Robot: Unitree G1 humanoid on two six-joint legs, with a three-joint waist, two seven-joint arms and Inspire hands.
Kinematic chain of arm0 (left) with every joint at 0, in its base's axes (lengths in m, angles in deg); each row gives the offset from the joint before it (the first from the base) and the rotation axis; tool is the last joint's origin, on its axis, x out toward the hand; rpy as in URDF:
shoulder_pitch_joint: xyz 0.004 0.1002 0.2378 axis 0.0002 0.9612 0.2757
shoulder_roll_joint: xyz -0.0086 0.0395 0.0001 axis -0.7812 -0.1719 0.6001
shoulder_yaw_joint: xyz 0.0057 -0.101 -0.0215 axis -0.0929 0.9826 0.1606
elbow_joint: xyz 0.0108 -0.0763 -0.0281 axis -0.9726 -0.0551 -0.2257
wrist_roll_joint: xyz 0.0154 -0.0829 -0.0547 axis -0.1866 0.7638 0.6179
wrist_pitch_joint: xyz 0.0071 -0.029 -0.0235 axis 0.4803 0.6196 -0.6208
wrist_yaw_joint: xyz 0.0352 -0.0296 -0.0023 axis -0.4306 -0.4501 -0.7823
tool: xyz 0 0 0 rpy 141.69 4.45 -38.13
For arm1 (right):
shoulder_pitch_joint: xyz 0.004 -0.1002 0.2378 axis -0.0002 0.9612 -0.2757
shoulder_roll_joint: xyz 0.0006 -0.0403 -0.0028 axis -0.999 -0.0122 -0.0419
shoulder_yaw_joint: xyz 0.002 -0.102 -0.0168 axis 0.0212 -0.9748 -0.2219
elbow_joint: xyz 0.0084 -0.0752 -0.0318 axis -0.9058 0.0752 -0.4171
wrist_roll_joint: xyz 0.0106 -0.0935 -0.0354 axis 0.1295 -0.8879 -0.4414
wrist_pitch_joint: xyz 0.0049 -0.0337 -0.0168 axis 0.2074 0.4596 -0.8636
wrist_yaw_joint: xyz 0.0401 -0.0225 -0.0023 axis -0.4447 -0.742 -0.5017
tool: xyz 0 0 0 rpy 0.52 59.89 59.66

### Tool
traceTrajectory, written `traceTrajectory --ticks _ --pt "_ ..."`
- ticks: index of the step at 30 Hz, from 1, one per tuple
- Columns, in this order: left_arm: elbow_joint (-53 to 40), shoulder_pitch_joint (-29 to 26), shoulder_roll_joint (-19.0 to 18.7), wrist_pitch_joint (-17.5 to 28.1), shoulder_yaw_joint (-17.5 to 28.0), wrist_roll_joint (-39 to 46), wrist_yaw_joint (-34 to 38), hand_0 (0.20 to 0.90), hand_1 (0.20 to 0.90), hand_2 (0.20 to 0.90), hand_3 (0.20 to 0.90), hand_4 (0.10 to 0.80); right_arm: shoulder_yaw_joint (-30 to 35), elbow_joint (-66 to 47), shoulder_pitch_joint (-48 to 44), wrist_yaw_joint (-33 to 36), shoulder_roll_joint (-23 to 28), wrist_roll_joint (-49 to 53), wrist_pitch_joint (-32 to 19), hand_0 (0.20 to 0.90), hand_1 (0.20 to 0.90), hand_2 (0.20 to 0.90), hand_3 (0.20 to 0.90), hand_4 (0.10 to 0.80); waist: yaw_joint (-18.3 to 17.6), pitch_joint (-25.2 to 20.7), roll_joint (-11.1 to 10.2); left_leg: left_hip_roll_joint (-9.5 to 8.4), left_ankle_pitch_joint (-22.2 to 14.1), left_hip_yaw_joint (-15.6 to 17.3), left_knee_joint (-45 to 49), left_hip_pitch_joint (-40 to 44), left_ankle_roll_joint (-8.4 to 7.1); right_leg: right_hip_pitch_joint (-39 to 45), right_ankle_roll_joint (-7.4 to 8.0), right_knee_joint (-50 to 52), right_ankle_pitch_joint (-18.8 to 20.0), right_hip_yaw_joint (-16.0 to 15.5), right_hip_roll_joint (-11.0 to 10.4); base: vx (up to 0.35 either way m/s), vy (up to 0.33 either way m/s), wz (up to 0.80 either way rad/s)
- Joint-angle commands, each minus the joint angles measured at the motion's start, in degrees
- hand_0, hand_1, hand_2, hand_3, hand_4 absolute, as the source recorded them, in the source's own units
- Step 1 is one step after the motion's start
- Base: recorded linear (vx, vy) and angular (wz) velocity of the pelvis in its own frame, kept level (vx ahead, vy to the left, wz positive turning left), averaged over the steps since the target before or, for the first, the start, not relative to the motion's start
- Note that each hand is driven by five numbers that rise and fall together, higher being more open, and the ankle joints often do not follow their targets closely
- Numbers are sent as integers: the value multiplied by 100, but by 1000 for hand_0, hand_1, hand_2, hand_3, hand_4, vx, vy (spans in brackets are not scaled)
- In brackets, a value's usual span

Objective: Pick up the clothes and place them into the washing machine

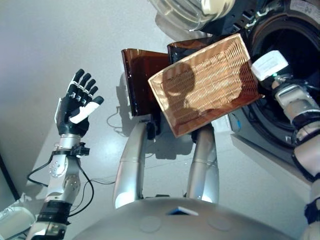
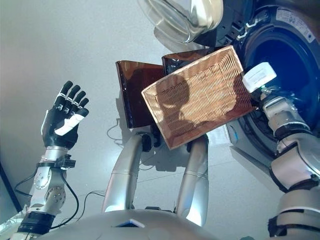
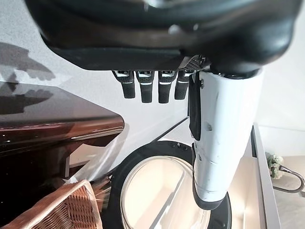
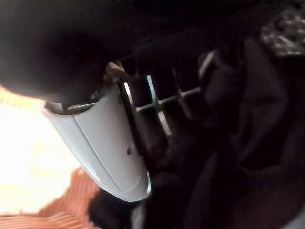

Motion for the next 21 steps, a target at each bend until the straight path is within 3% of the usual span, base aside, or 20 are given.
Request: traceTrajectory --ticks 1,7,16,21 --pt "-471 -93 157 460 753 -136 116 900 900 900 900 800 165 121 -285 102 156 57 488 200 200 200 200 300 115 -1 29 -36 -288 -33 -300 405 -460 -137 -700 -444 663 -14 129 0 0 0" --pt "-499 -91 233 469 869 -149 202 900 900 900 900 800 696 300 -455 308 -3 463 810 200 200 200 200 300 117 54 71 -11 -250 -7 -327 413 -462 -169 -717 -437 692 -5 155 0 0 0" --pt "-530 -42 256 460 988 -64 104 900 900 900 900 800 917 118 -608 388 421 558 973 200 200 200 200 300 83 22 101 2 -206 -32 -402 411 -487 -202 -729 -465 700 -11 184 -3 -7 -1" --pt "-566 -20 273 439 969 -94 140 900 900 900 900 800 1017 868 -788 412 201 840 1162 200 200 200 200 300 139 -10 141 0 -184 -49 -447 382 -489 -225 -731 -467 699 -13 185 0 0 0"
